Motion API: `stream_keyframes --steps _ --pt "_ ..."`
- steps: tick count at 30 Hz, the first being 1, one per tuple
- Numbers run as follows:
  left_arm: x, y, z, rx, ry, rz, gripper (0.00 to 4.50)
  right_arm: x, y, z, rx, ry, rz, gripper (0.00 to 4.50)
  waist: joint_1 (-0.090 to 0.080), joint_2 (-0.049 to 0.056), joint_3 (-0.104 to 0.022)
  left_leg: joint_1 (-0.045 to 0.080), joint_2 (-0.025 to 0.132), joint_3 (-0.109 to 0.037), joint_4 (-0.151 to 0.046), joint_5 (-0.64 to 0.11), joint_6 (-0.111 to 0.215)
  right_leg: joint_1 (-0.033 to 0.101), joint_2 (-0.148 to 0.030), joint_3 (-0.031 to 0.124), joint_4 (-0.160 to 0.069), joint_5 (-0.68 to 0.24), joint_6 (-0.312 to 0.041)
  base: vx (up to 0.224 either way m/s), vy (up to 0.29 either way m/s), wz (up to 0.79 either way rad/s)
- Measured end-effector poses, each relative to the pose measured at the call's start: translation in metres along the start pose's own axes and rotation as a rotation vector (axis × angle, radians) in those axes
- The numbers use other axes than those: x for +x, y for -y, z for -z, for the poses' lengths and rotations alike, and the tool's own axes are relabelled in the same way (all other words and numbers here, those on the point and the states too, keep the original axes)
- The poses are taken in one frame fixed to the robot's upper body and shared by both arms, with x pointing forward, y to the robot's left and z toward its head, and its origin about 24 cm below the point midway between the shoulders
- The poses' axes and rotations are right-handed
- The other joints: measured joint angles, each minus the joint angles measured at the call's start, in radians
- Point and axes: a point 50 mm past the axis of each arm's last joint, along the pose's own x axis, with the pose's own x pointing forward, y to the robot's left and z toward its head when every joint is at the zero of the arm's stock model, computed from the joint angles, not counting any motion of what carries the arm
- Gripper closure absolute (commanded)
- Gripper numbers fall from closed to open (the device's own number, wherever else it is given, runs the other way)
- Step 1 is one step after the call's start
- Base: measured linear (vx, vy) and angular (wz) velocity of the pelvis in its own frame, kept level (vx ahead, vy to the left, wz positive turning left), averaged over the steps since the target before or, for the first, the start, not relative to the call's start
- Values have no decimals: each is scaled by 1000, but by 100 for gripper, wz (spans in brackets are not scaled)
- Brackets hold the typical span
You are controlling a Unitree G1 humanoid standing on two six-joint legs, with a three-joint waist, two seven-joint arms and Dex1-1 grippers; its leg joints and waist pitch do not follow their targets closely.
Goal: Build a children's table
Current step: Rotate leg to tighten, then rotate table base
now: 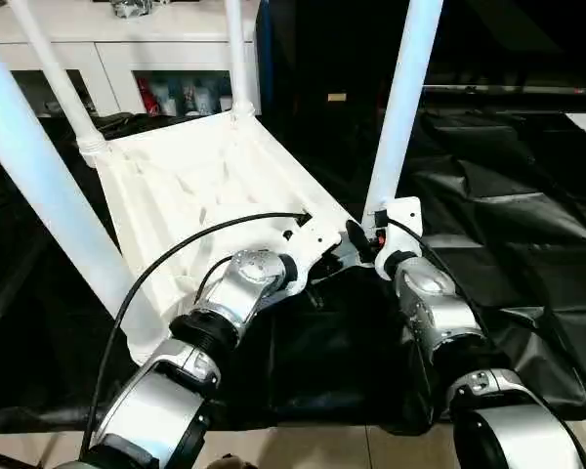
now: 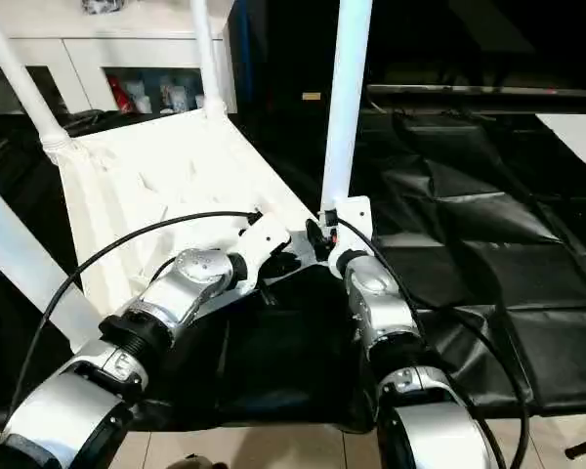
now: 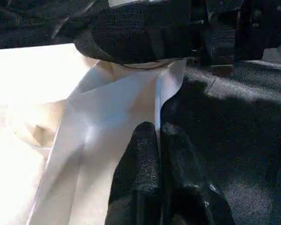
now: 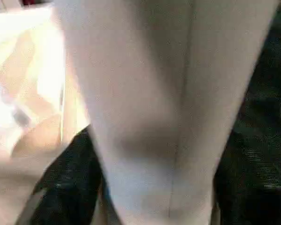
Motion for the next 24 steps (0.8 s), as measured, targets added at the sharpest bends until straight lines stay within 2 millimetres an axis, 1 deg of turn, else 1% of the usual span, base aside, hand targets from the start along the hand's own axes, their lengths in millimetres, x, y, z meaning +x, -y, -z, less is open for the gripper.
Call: stream_keyframes --steps 1,2,5,7,10,13,15,16,18,19,20,21,23,24 --pt "-1 -2 1 4 0 -5 450 -1 1 -1 4 9 -13 99 -4 0 0 0 0 0 0 0 0 -1 0 0 0 1 0 0 0 0" --pt "-2 -3 1 7 1 -6 450 -2 3 0 2 7 -24 77 -5 -2 1 0 0 0 0 0 0 -1 0 0 0 1 0 0 0 0" --pt "-3 -3 1 18 6 2 450 -7 12 1 -11 1 -75 70 -4 -3 2 -1 0 0 -1 0 0 -2 0 0 0 1 0 0 0 0" --pt "-3 -3 0 23 10 11 450 -10 17 -1 -18 6 -106 43 -1 -3 2 -2 0 0 -1 0 0 -2 0 0 0 1 1 0 0 0" --pt "-4 -2 0 36 20 26 450 -19 30 -8 -42 21 -174 43 4 -1 2 -3 0 0 -1 0 0 -3 0 -1 -1 1 1 0 0 0" --pt "-6 -4 0 48 24 29 450 -36 45 -16 -98 44 -264 43 11 -1 2 -4 0 0 0 0 1 -3 0 -1 -2 0 2 0 0 0" --pt "-6 -4 0 50 26 33 450 -50 52 -15 -124 35 -326 43 14 -1 2 -4 0 0 0 0 1 -3 0 -1 -3 0 2 0 0 0" --pt "-7 -5 1 50 25 33 450 -58 55 -12 -132 18 -361 43 13 -1 2 -4 0 0 0 1 2 -3 0 -1 -3 0 2 0 0 0" --pt "-8 -6 2 48 23 30 450 -65 57 -9 -127 1 -399 43 8 -1 2 -4 0 0 0 1 2 -3 0 -1 -3 0 2 0 0 0" --pt "-8 -6 1 49 26 35 450 -71 57 -8 -132 -7 -435 43 9 -1 2 -5 0 0 0 1 2 -3 0 -1 -3 0 3 0 0 0" --pt "-9 -6 2 48 26 39 421 -77 55 -8 -142 -18 -486 34 10 -1 2 -4 0 0 -1 1 2 -3 0 -1 -3 -1 3 0 0 0" --pt "-9 -6 2 44 30 45 403 -81 54 -7 -141 -24 -518 31 11 -1 2 -4 1 0 -1 1 2 -3 0 -1 -3 -1 3 0 0 0" --pt "-13 -6 3 2 75 54 403 -87 52 -8 -138 -28 -565 31 9 -3 3 -4 1 0 -1 1 2 -3 0 -1 -3 -1 3 0 0 0" --pt "-14 -6 2 -6 101 58 382 -88 52 -9 -134 -29 -572 31 10 -5 5 -5 1 0 -1 1 2 -3 0 -2 -3 -1 3 0 0 0"
